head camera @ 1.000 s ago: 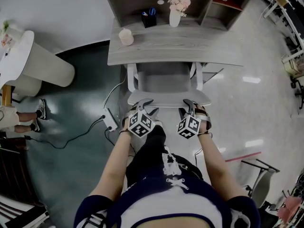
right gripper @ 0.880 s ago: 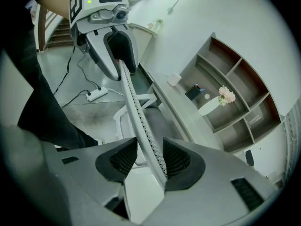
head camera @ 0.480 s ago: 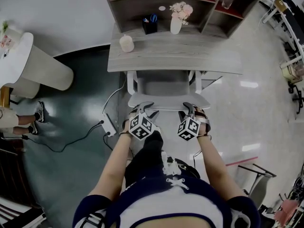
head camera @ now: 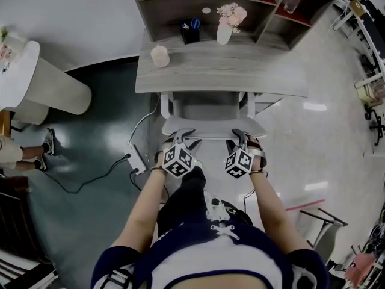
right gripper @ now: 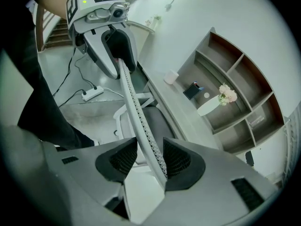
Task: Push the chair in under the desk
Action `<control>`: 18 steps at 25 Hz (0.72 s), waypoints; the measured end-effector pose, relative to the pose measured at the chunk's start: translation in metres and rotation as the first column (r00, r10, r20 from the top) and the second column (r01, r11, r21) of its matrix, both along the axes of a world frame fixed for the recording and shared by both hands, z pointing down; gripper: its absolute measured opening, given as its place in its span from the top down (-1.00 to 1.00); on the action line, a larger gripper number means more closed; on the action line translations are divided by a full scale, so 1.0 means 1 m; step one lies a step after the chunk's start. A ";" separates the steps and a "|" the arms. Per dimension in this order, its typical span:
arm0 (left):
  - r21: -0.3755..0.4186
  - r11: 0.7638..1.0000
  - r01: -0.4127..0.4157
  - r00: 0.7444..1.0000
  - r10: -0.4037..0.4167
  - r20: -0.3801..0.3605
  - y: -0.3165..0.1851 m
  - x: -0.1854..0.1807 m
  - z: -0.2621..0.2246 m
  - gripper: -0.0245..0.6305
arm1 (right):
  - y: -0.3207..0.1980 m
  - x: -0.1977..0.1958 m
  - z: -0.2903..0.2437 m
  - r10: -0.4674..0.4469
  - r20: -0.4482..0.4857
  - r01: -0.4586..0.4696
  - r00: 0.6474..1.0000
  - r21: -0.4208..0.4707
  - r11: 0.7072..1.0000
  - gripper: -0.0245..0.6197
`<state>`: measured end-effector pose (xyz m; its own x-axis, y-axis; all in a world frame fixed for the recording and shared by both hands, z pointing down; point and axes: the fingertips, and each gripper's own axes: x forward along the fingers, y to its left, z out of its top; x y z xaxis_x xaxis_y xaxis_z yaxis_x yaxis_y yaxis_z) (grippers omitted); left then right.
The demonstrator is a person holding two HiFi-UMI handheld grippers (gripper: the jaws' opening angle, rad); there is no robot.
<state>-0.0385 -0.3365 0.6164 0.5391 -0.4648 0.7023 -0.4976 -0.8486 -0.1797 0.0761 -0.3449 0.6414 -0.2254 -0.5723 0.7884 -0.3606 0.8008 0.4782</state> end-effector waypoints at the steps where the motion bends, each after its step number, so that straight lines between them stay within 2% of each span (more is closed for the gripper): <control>1: 0.008 1.000 0.000 1.000 0.000 -0.002 0.000 0.000 0.000 0.37 | 0.000 0.000 0.000 0.000 0.000 0.000 1.000 0.005 1.000 0.47; 4: -0.026 1.000 0.001 1.000 -0.001 -0.013 -0.001 -0.001 0.002 0.38 | -0.002 0.000 0.001 0.008 0.007 -0.008 1.000 -0.009 1.000 0.46; 8: -0.190 0.982 0.010 0.998 -0.022 -0.063 0.001 0.002 -0.001 0.37 | 0.002 0.000 -0.002 0.056 0.060 -0.051 0.997 -0.082 0.995 0.43; 10: -0.237 0.971 0.026 0.995 -0.047 -0.084 0.000 0.002 -0.006 0.37 | 0.002 -0.001 -0.007 0.098 0.103 -0.084 0.990 -0.128 0.988 0.41; 12: -0.247 0.968 0.054 0.988 -0.088 -0.127 -0.003 0.001 -0.014 0.37 | 0.004 -0.002 -0.012 0.135 0.136 -0.113 0.982 -0.160 0.981 0.39; 15: -0.214 0.971 0.103 0.961 -0.153 -0.229 -0.015 0.002 -0.040 0.44 | 0.008 -0.007 -0.029 0.177 0.200 -0.143 0.964 -0.177 0.974 0.39; 17: -0.180 0.974 0.138 0.937 -0.187 -0.294 -0.024 0.003 -0.058 0.46 | 0.007 -0.012 -0.049 0.226 0.301 -0.182 0.927 -0.168 0.969 0.39; 18: -0.165 0.974 0.157 0.925 -0.203 -0.320 -0.027 0.003 -0.066 0.47 | 0.005 -0.014 -0.062 0.261 0.367 -0.214 0.893 -0.165 0.963 0.45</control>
<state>-0.0357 -0.3639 0.5505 0.6683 -0.4899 0.5598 -0.6555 -0.7436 0.1318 0.0620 -0.3396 0.5796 -0.3917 -0.5559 0.7331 -0.6827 0.7098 0.1735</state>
